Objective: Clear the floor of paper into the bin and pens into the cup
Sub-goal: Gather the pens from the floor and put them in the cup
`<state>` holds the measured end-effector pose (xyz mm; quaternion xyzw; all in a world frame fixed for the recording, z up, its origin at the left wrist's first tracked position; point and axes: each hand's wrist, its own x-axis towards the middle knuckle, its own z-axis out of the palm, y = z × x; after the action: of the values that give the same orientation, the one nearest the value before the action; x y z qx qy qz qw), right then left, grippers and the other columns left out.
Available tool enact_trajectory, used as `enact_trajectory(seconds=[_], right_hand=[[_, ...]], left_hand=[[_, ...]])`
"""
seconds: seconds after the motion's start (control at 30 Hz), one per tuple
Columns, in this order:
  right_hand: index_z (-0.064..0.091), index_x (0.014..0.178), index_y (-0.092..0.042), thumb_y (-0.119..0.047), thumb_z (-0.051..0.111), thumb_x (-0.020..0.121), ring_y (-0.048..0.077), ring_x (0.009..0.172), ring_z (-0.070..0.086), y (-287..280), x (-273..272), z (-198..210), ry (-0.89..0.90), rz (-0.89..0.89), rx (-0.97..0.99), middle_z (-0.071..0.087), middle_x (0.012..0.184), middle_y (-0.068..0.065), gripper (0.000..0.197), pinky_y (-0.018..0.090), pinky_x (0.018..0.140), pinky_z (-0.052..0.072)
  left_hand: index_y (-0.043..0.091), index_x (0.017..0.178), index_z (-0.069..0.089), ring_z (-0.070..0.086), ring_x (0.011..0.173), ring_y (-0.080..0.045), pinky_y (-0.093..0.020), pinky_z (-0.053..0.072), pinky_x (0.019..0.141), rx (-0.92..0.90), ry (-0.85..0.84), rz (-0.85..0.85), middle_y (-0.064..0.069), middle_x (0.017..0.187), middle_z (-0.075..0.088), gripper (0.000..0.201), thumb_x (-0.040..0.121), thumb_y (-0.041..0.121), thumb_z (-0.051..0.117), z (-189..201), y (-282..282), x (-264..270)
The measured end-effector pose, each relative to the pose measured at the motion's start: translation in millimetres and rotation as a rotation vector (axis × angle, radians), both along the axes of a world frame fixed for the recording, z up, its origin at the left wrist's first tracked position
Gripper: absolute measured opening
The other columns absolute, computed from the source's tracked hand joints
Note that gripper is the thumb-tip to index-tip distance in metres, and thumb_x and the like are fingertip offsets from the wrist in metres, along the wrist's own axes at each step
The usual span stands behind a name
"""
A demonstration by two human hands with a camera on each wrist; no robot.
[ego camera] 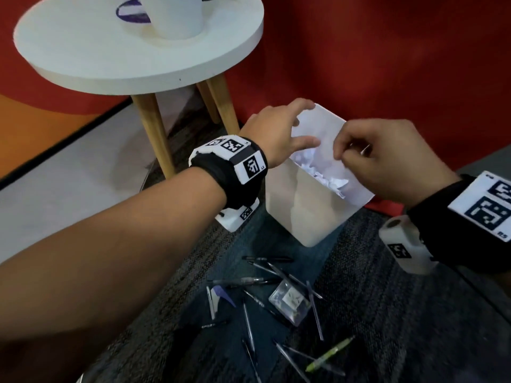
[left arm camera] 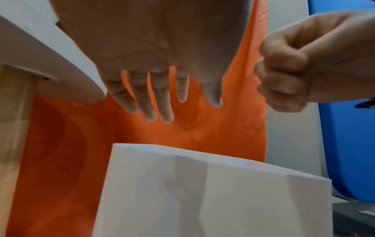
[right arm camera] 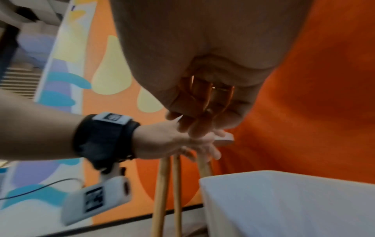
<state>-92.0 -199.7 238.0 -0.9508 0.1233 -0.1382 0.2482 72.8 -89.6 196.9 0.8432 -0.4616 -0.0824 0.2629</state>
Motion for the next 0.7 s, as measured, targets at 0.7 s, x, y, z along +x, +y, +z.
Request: enact_trajectory(seconds=[0.7], right_hand=[[0.066, 0.104, -0.007, -0.014, 0.049, 0.093, 0.031, 0.083, 0.061, 44, 1, -250, 1.119, 0.196, -0.17, 0.066, 0.105, 0.017, 0.022, 0.034, 0.069, 0.048]], left_hand=[[0.021, 0.096, 0.057, 0.059, 0.084, -0.022, -0.036, 0.048, 0.074, 0.422, 0.348, 0.082, -0.001, 0.088, 0.064, 0.018, 0.094, 0.039, 0.056, -206, 86, -33]])
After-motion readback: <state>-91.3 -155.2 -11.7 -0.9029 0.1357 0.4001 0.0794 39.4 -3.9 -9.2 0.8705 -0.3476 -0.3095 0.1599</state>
